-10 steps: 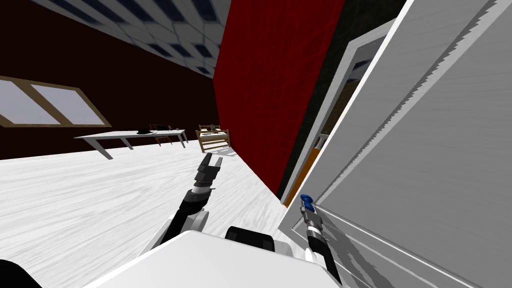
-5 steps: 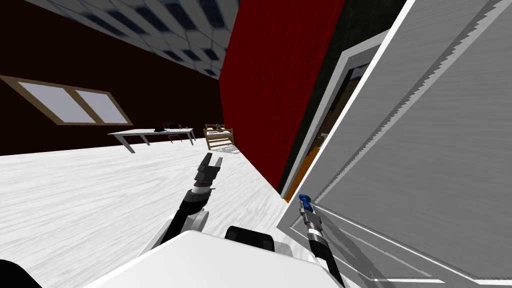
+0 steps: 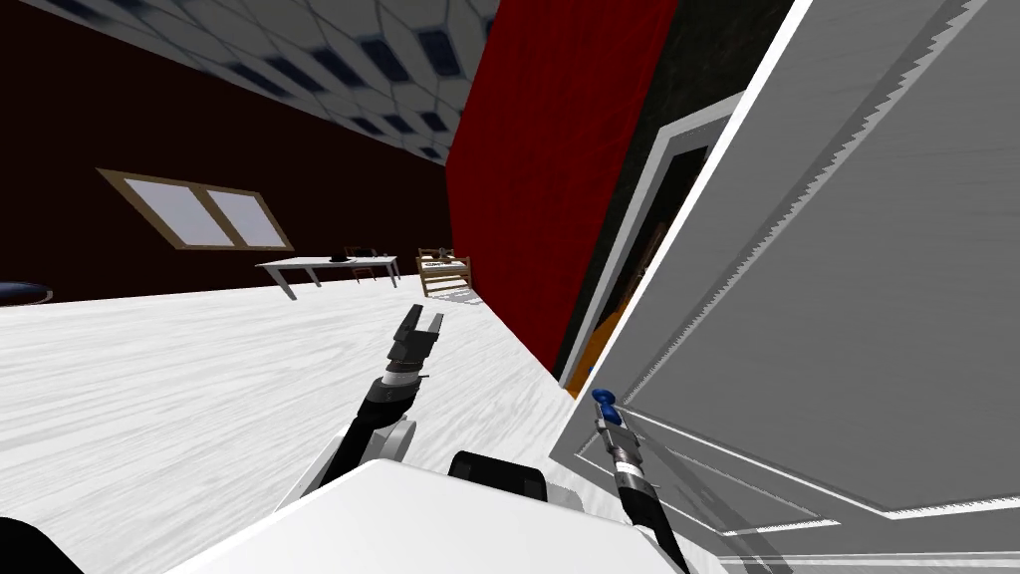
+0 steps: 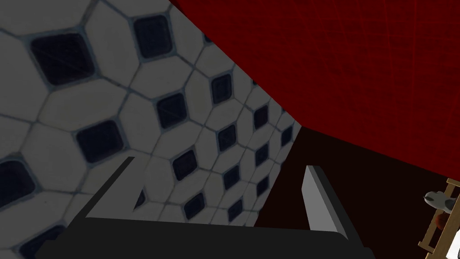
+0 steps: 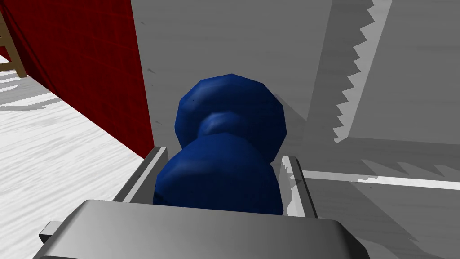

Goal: Pull the door open

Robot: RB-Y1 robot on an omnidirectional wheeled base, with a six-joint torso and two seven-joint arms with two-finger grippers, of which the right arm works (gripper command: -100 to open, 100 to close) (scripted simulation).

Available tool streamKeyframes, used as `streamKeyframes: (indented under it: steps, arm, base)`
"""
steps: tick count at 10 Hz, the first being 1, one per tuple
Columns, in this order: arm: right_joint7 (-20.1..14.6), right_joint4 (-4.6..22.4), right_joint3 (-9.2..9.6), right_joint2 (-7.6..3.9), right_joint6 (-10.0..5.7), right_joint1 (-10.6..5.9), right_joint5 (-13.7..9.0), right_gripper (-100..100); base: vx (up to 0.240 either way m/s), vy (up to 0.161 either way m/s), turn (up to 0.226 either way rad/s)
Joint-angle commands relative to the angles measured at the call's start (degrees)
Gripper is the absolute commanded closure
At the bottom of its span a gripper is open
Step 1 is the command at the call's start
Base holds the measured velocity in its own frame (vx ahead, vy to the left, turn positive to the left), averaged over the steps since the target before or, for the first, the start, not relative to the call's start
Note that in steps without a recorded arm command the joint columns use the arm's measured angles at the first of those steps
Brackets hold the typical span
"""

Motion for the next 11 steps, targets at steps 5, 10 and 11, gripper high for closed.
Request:
streamKeyframes:
  steps: [5, 10, 11]
  arm:
    - [-3.98, -0.43, 3.21, -2.92, -3.43, 2.24, 1.8, 100]
    - [-6.34, -0.05, 5.13, -4.73, -5.62, 3.55, 2.92, 100]
    - [-6.84, 0.13, 5.49, -5.1, -6.31, 3.84, 3.15, 100]
  base:
    - [-0.219, -0.033, 0.111]
    - [-0.174, -0.026, 0.085]
    - [-0.188, -0.053, 0.118]
